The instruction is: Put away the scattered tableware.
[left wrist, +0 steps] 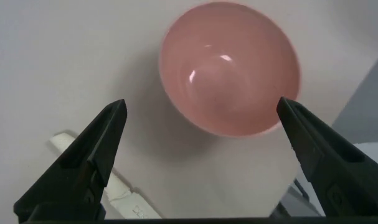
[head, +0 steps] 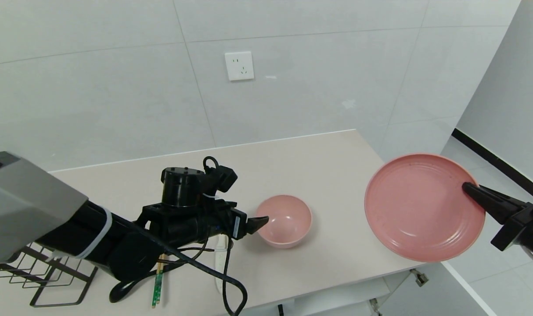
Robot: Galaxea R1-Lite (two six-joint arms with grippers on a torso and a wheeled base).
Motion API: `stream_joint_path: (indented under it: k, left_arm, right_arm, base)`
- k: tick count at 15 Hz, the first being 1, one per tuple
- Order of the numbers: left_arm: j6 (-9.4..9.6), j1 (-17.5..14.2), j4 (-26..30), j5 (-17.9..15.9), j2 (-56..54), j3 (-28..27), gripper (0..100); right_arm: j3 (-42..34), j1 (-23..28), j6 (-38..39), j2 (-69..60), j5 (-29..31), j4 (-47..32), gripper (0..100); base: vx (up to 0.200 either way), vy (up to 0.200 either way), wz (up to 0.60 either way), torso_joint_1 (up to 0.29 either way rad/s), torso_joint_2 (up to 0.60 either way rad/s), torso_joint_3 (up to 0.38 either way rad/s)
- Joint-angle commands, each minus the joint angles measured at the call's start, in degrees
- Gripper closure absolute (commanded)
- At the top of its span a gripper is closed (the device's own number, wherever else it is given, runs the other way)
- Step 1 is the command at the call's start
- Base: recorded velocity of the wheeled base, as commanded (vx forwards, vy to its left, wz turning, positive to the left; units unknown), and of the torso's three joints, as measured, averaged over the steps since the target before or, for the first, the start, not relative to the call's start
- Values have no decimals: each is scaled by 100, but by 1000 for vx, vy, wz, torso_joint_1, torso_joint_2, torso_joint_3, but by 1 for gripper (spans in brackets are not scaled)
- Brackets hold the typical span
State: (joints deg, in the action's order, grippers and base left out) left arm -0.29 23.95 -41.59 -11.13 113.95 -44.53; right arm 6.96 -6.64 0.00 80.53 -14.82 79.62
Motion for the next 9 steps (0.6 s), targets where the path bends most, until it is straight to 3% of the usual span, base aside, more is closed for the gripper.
stream_joint_path:
  k: [1, 2, 5, 9]
  left_arm:
    - [-94, 13, -226, 111, 453, -29, 0]
    - [-129, 13, -253, 260, 559, -47, 0]
    - [-331, 13, -261, 278, 646, -82, 0]
    - [-735, 57, -244, 269, 734, -231, 0]
  right_arm:
    - [7, -4, 0, -20, -3, 1, 100]
    - [-2, -4, 0, -11, -3, 1, 100]
    - [-19, -4, 0, 33, -3, 1, 100]
    - [-19, -4, 0, 50, -3, 1, 100]
  base:
    - [0, 0, 0, 0, 0, 0]
    - [0, 0, 0, 0, 0, 0]
    - [0, 0, 0, 0, 0, 0]
    - [0, 0, 0, 0, 0, 0]
